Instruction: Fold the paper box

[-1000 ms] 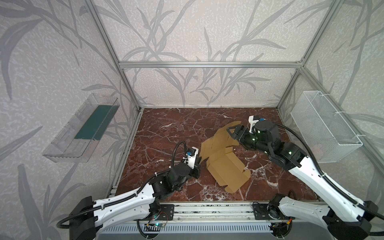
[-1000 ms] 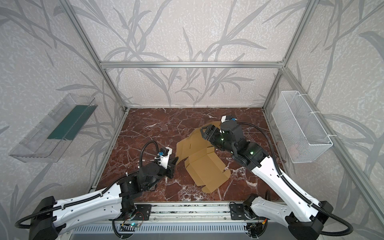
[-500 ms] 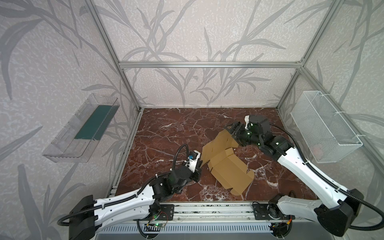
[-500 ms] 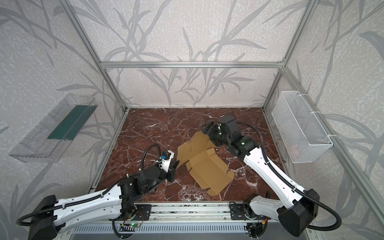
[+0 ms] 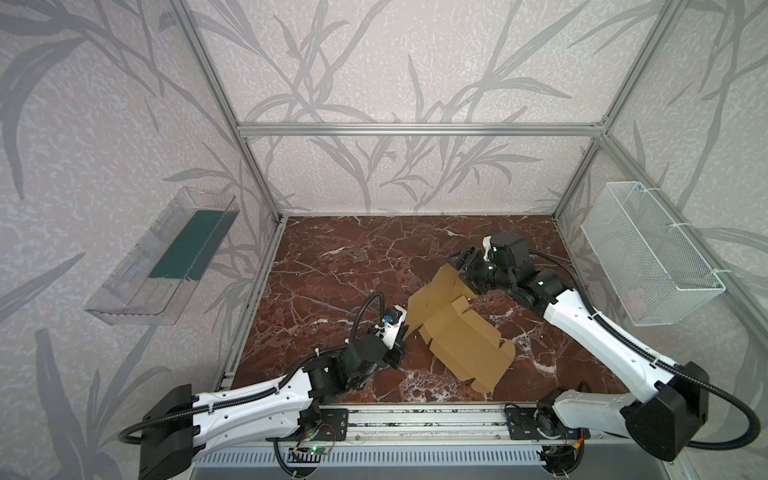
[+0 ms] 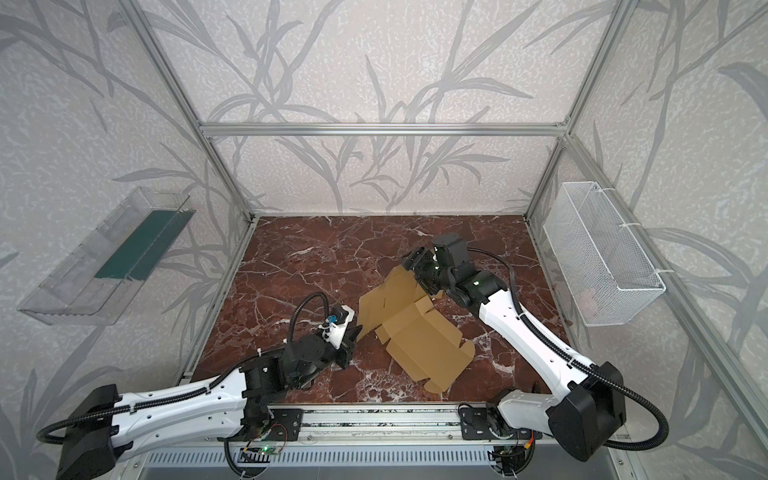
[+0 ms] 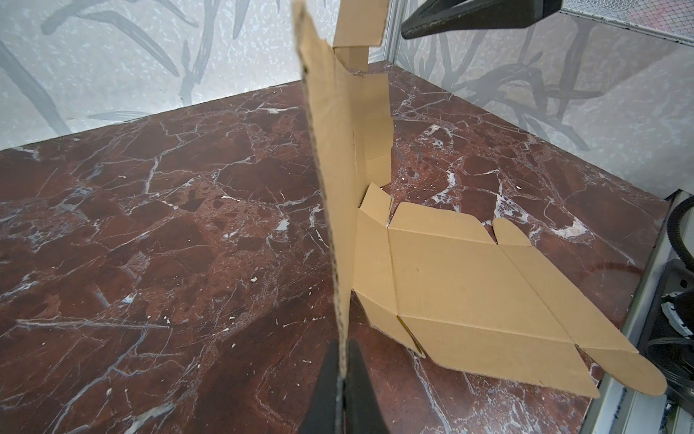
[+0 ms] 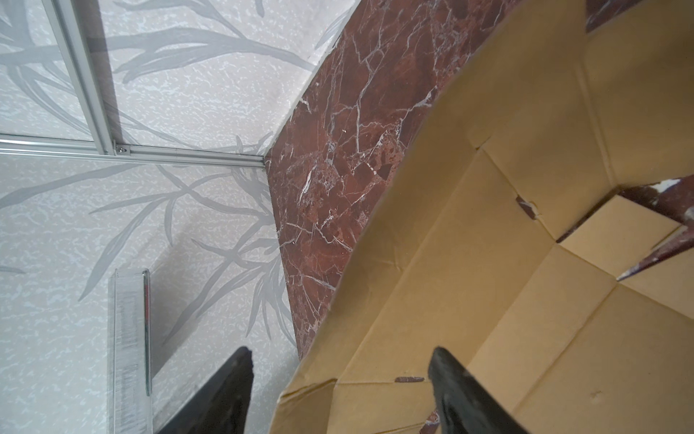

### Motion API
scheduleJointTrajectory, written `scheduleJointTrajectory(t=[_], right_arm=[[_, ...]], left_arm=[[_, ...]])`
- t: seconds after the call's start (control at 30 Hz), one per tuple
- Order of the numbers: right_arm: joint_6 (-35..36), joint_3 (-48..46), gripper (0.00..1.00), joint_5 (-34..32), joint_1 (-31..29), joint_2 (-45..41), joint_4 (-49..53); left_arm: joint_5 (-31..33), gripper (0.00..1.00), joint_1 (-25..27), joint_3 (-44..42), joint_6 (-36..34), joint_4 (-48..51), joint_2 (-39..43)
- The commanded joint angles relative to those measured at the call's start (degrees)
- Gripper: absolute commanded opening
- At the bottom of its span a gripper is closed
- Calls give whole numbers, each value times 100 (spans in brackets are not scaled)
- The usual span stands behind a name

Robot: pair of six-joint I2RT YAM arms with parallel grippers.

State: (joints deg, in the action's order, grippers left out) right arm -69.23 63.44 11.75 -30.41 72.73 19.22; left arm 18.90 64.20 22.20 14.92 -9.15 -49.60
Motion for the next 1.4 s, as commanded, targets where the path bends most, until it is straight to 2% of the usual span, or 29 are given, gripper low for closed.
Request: scheduleJointTrajectory(t=[0.0, 0.27, 0.37, 0.97, 1.27, 1.37], right_arm=[[-38, -121, 73, 143, 61, 8, -235], [-20, -190, 67, 192, 149, 125, -362], [-31, -256, 60, 327, 220, 209, -509], [-130, -485, 42, 377, 320, 286, -824], [-239, -791, 27, 429, 396, 146, -1128], [-290, -890, 25, 453, 422, 119, -1265]], left_arm=[[82, 0, 47, 65, -109, -70, -10], [58, 0, 109, 111, -200, -70, -72], [71, 0, 127, 136, -219, -63, -95], [87, 0, 246, 197, -349, -63, -181], [123, 0, 259, 175, -374, -50, -172], [91, 0, 259, 167, -366, -91, -180]])
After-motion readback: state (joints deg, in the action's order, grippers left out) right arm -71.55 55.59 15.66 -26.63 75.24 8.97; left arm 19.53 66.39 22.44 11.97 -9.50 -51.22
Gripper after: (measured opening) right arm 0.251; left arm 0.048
